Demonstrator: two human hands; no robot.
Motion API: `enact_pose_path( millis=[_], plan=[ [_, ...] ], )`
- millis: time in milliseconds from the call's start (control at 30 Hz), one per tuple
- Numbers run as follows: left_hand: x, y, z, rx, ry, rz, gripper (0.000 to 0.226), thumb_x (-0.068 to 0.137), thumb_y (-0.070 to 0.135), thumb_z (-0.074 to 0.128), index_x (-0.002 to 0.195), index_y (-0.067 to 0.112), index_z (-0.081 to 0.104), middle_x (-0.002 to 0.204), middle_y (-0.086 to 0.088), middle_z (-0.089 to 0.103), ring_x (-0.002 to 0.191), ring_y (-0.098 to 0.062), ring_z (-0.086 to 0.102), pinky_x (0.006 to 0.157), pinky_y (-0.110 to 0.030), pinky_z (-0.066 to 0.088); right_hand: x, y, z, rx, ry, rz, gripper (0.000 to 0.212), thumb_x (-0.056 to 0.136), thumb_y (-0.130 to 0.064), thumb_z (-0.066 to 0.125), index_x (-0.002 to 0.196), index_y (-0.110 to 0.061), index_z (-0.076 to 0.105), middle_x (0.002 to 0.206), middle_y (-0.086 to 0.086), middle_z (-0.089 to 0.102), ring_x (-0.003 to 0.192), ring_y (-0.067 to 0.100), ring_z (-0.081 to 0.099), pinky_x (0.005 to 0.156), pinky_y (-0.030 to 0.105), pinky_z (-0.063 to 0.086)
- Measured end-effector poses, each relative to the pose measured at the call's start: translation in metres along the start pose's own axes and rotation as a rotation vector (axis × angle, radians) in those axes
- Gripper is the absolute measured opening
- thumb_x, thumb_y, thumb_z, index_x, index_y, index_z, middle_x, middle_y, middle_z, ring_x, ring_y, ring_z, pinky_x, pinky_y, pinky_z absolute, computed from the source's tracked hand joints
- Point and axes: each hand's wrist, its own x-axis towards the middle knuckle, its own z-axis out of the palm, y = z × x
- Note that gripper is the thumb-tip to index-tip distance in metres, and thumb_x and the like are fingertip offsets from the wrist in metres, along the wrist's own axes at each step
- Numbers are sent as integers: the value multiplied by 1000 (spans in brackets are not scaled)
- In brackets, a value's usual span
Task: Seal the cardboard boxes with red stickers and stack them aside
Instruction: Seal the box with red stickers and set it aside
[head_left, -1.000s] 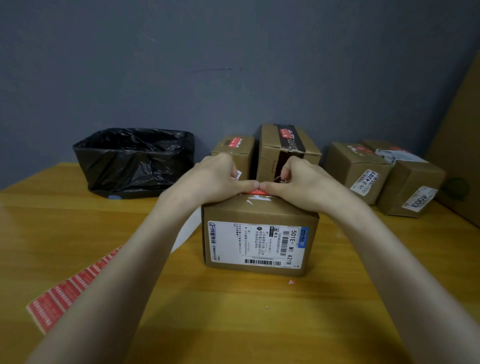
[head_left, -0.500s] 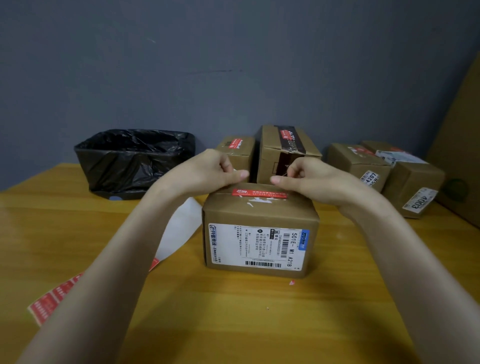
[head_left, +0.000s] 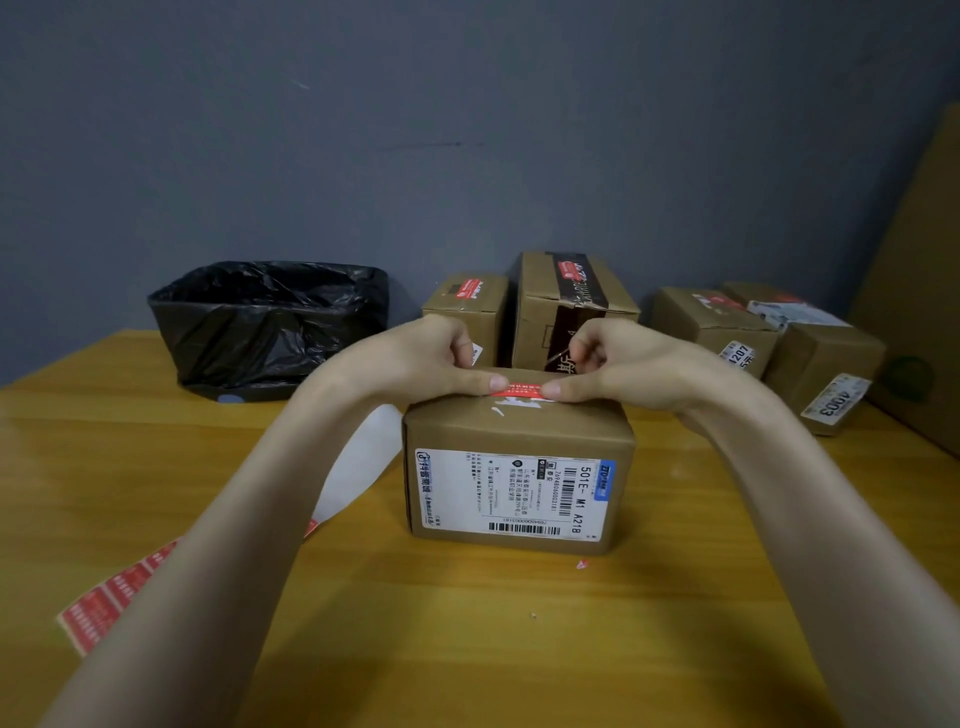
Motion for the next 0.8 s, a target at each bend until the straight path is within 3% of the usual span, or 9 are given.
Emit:
enact_pose_path(
  millis=[100,233,333,400,500,600,800],
  plan=[
    [2,-6,-3,-75,-24,9,26,77,38,71,76,21,51,70,7,47,62,-6,43,60,-20,36,2,7,-3,100,-22,-17,30,74,-24,76,82,-23,48,80,-5,50,74,9,47,73,27,38],
    [0,-11,-10,-180,-64,38,22,77,24,73,74,17,52,66,6,46,58,-3,42,52,-8,37,1,13,-7,258,-56,-36,27,74,-9,75,80,-18,49,75,0,51,72,11,48,72,26,40],
    [-1,-14,-11,-237,-47,40,19,79,23,71,75,17,53,68,5,51,57,-1,47,53,-7,40,2,14,-6,272,-22,-19,24,79,-19,72,78,-20,48,73,-2,49,72,12,46,64,25,37],
    [2,-15,-8,-216,4,30,21,81,31,68,76,16,55,71,2,56,64,-6,52,62,-16,43,5,12,-2,195,35,-15,24,82,-25,70,77,-22,47,73,-5,46,71,10,44,60,25,33],
    [7,-13,-2,-151,77,18,22,80,32,69,75,17,54,72,-1,57,68,-11,52,67,-26,44,8,9,3,98,71,-20,25,82,-26,70,77,-23,45,78,-5,48,78,13,47,68,26,37],
    [7,-14,-2,-152,80,34,22,80,24,71,73,17,52,68,0,53,64,-10,48,63,-23,41,9,12,1,131,68,-12,24,83,-21,69,77,-22,46,78,-2,51,80,16,49,74,29,40],
    [4,-15,-7,-248,-26,50,26,73,23,77,79,15,53,69,3,51,60,-5,46,59,-14,41,5,12,-4,102,-30,-50,32,73,-32,76,81,-25,46,78,-7,50,74,8,48,68,24,37]
  ],
)
